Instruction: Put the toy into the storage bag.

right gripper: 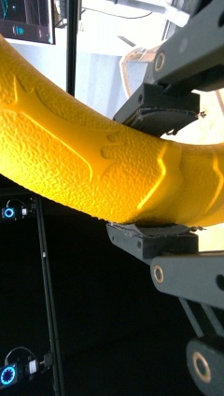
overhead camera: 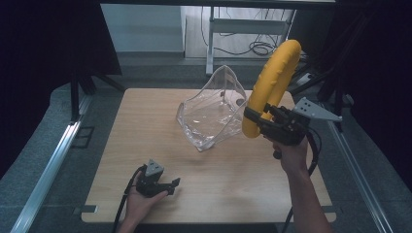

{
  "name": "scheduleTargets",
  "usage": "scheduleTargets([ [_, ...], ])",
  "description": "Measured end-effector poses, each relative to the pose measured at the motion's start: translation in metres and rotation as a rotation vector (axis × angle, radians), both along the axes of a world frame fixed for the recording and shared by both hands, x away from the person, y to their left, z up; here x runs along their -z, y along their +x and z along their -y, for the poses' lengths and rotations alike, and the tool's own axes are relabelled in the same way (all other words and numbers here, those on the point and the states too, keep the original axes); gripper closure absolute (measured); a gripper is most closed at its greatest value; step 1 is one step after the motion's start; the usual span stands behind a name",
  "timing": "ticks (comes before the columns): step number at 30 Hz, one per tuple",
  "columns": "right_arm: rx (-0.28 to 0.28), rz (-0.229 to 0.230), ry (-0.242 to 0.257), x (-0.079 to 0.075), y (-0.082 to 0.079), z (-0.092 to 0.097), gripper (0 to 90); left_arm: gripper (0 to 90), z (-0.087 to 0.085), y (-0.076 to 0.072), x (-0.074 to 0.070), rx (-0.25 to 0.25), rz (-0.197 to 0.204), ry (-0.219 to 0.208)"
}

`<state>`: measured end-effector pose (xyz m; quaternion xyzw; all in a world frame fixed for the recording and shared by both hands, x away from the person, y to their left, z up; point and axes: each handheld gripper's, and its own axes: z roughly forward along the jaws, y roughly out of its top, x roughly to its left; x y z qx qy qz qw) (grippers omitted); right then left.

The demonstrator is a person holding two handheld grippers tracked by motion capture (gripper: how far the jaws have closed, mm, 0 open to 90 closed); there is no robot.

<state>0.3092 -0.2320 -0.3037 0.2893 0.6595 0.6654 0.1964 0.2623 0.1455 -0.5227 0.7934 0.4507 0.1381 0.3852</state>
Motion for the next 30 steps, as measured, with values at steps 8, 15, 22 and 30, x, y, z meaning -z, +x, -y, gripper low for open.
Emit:
scheduleTargets([
  [8,-0.012,0.012,0.0,-0.007,0.0,-0.007,48.7,23.9,0.0,0.0,0.0,-0.003,-0.004,0.0],
  [15,-0.02,0.014,0.0,-0.013,0.004,-0.014,48.7,23.9,0.0,0.0,0.0,-0.003,-0.005,-0.003],
  [22,-0.026,0.018,0.004,-0.019,0.006,-0.02,48.7,23.8,0.0,0.0,0.0,0.002,-0.007,0.0],
  [30,-0.032,0.025,0.002,-0.021,0.009,-0.025,48.6,23.8,-0.001,0.0,0.0,-0.004,-0.008,-0.005],
])
